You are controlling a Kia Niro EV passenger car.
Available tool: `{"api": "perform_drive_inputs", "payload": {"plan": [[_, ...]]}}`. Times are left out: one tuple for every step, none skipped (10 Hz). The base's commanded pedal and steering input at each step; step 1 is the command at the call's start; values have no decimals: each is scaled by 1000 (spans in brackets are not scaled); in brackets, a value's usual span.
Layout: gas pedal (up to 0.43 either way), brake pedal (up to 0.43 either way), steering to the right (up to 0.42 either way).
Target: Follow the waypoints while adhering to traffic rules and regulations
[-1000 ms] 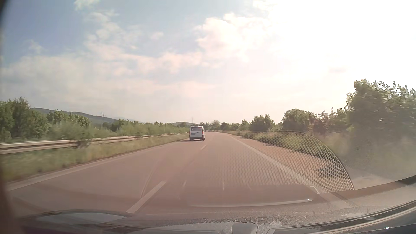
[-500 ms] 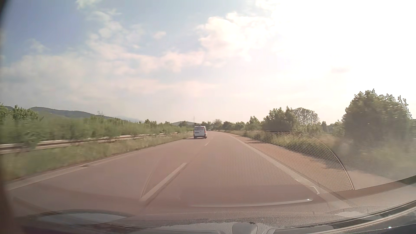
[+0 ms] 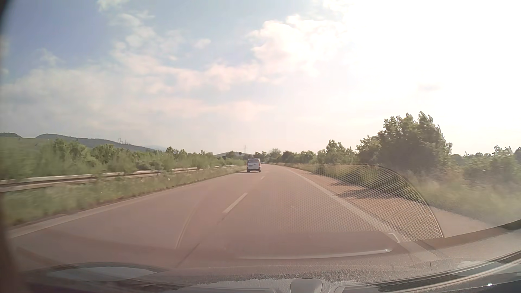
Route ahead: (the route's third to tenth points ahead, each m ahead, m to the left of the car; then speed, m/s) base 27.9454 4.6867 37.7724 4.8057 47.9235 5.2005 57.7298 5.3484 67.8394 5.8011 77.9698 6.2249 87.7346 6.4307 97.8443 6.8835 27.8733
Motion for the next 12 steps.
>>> {"api": "perform_drive_inputs", "payload": {"plan": [[189,0,-4],[189,0,-5],[177,0,-4],[177,0,-4],[177,0,-4],[177,0,-4],[177,0,-4],[177,0,-4],[177,0,-4],[177,0,-3],[177,0,-4],[177,0,-4]]}}
